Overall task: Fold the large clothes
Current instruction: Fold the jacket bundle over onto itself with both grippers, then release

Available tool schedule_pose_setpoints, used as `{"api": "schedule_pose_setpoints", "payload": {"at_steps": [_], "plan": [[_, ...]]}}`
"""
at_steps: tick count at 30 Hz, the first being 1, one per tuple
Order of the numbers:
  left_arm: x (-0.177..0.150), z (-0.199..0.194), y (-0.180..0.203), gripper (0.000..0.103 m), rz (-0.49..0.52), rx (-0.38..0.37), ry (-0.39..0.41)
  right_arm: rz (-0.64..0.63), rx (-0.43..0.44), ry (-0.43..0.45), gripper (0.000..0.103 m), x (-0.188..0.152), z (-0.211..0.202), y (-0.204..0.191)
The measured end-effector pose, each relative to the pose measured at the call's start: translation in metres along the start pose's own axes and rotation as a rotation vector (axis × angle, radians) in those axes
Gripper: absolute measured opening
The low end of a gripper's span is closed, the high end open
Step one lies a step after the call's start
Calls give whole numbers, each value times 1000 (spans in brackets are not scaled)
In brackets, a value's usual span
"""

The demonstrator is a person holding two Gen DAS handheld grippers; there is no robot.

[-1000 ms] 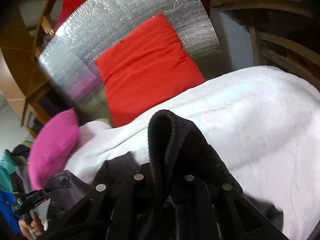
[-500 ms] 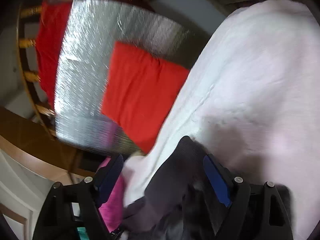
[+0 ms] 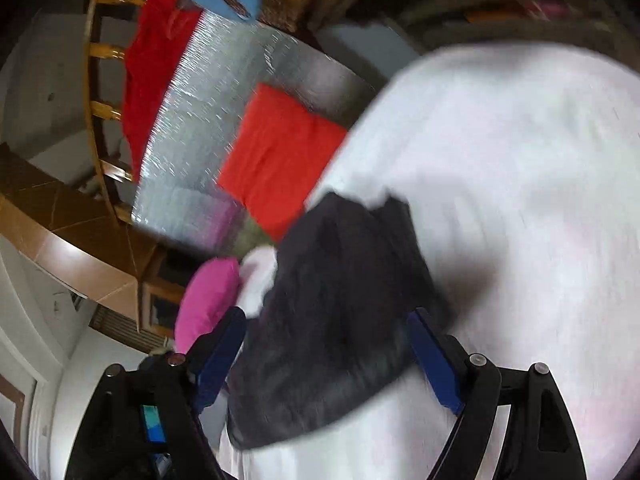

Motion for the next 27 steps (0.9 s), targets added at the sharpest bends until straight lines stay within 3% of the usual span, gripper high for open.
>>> {"api": "schedule_pose_setpoints", "payload": {"at_steps": [4,13,18,23,24,26,27], "plan": [[-36,28,-22,82,-190,-4,-154,102,-1,-59,85,-36,9,14],[-15,68,-38,82,-417,-70,-76,162,4,-66,85,-42,56,22],[-11,103,-34,84,-499,-134,-113,177,-38,-85,86,-38,85,32],[-2,118,-33,84,-560,-166,-105,188,-35,-36,86,-22,99,39],[0,120,-33,84,-569,-171,-103,180,-44,-13,84,-19,101,43],[2,122,-34,83,-573,-175,-92,150,-82,3,63,-15,103,47],[4,123,-34,73,-566,-166,-85,144,-95,-3,58,-15,105,50]]}}
Point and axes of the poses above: each gripper's, at about its wrist camera, not at the fingertips, and z roughly the way its jaws point, y to its right, x to its top, the point moved 8 cm from there along z, roughly the way its jaws point, and after that the axes turned 9 degrees about y, right-handed, at the moved point
